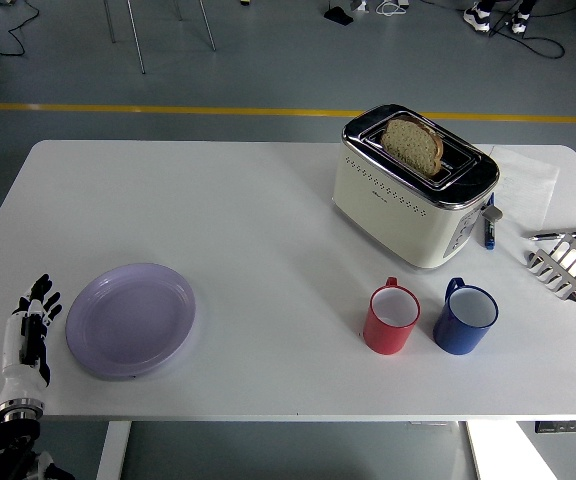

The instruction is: Push plate across desktop,pick up the break from the machine,place the break in the plate

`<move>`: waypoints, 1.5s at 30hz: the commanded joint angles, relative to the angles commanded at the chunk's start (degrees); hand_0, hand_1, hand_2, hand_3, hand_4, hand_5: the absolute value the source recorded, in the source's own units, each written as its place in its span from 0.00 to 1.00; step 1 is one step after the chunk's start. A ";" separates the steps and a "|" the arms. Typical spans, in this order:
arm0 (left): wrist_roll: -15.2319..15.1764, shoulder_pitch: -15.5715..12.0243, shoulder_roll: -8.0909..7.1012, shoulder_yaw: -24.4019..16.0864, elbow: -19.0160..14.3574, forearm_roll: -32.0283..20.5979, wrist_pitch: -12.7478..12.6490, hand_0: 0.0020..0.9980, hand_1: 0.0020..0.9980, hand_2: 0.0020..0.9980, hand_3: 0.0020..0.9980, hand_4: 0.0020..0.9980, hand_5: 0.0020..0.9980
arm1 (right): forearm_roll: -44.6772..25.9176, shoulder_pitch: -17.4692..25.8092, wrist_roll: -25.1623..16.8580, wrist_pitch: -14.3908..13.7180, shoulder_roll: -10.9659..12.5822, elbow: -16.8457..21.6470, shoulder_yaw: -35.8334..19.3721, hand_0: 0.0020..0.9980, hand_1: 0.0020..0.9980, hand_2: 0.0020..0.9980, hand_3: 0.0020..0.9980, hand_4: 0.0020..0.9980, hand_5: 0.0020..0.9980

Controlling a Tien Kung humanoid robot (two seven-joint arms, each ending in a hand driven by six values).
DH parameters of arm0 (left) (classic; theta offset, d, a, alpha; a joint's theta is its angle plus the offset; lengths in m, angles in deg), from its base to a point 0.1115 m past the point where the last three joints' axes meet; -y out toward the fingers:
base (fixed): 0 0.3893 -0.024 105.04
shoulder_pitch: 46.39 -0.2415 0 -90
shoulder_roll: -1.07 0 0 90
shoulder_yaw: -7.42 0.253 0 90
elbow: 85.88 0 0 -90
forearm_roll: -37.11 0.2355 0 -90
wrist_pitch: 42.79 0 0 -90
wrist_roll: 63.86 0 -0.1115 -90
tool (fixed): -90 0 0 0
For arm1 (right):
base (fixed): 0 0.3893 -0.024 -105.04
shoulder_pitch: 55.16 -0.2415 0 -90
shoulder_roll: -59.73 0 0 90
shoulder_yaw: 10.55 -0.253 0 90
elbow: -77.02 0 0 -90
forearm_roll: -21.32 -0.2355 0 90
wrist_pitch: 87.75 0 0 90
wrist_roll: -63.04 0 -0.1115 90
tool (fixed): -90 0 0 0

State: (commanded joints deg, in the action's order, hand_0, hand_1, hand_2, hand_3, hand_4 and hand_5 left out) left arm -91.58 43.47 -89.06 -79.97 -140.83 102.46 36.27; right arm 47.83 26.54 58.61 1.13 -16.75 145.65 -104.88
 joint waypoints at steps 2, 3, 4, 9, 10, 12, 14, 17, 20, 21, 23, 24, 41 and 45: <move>0.06 0.23 -0.01 0.18 0.21 -0.08 0.09 0.84 0.88 0.94 0.89 0.62 1.00 | 0.00 -0.02 -0.01 0.01 0.01 0.01 -0.01 0.70 0.64 0.66 0.63 0.49 0.51; 0.08 0.29 -0.02 0.23 0.26 -0.12 0.11 0.84 0.88 0.94 0.89 0.62 1.00 | 0.00 -0.03 -0.02 0.00 0.01 0.01 -0.02 0.70 0.64 0.66 0.63 0.49 0.51; 0.11 0.39 -0.02 0.43 0.30 -0.16 0.16 0.84 0.88 0.94 0.89 0.62 1.00 | -0.01 -0.03 -0.02 0.02 0.02 0.03 -0.02 0.70 0.64 0.66 0.63 0.49 0.51; 0.15 0.72 0.07 1.45 0.76 -0.44 0.27 0.84 0.88 0.93 0.89 0.62 1.00 | -0.03 0.01 -0.05 0.00 -0.02 0.02 -0.04 0.70 0.64 0.66 0.63 0.49 0.51; 0.15 0.75 0.09 1.62 0.87 -0.50 0.28 0.84 0.88 0.93 0.89 0.62 1.00 | -0.03 0.00 -0.06 0.00 -0.03 0.03 -0.04 0.70 0.64 0.66 0.63 0.49 0.51; 0.16 0.75 0.10 2.16 0.95 -0.64 0.32 0.84 0.88 0.93 0.89 0.62 1.00 | -0.03 -0.01 -0.07 0.01 -0.02 0.04 -0.06 0.70 0.64 0.66 0.63 0.49 0.51; 0.15 0.77 0.13 2.66 1.01 -0.80 0.34 0.84 0.88 0.93 0.89 0.62 1.00 | -0.03 -0.02 -0.09 0.00 0.00 0.05 -0.05 0.70 0.64 0.66 0.63 0.49 0.51; 0.07 1.01 0.13 3.75 1.13 -1.06 0.28 0.84 0.88 0.93 0.89 0.62 1.00 | -0.05 -0.02 -0.10 0.00 -0.03 0.05 -0.05 0.70 0.64 0.66 0.63 0.49 0.51; 0.04 1.21 0.13 4.33 1.20 -1.25 0.24 0.84 0.88 0.93 0.89 0.62 1.00 | -0.04 -0.06 -0.11 0.01 -0.05 0.03 0.03 0.70 0.64 0.66 0.63 0.49 0.51; 0.01 1.28 0.13 4.58 1.18 -1.32 0.21 0.84 0.88 0.93 0.89 0.62 1.00 | -0.03 -0.09 -0.11 0.02 -0.07 0.02 0.06 0.70 0.64 0.66 0.63 0.49 0.51; -0.03 1.37 0.11 4.95 1.13 -1.46 0.15 0.84 0.88 0.93 0.89 0.62 1.00 | -0.04 -0.09 -0.12 0.03 -0.09 0.01 0.11 0.70 0.64 0.66 0.63 0.49 0.51; -0.06 1.43 0.11 5.14 1.11 -1.57 0.12 0.84 0.88 0.93 0.89 0.62 1.00 | -0.04 -0.08 -0.12 0.03 -0.08 0.00 0.15 0.70 0.64 0.66 0.63 0.49 0.51; -0.82 2.21 0.13 8.76 1.48 -3.49 -0.33 0.84 0.88 0.93 0.89 0.62 1.00 | -0.08 -0.14 -0.18 0.07 -0.08 0.02 0.14 0.70 0.64 0.66 0.63 0.49 0.51; -1.24 2.53 0.13 9.91 1.75 -4.09 -0.60 0.84 0.88 0.93 0.89 0.62 1.00 | -0.09 -0.16 -0.19 0.11 -0.11 -0.01 0.22 0.71 0.64 0.66 0.63 0.49 0.51</move>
State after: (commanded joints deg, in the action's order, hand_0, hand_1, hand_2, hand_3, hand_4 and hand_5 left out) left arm -92.81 46.00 -88.93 -70.06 -139.07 98.37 35.68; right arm 47.75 26.37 58.42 1.24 -16.86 145.63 -104.66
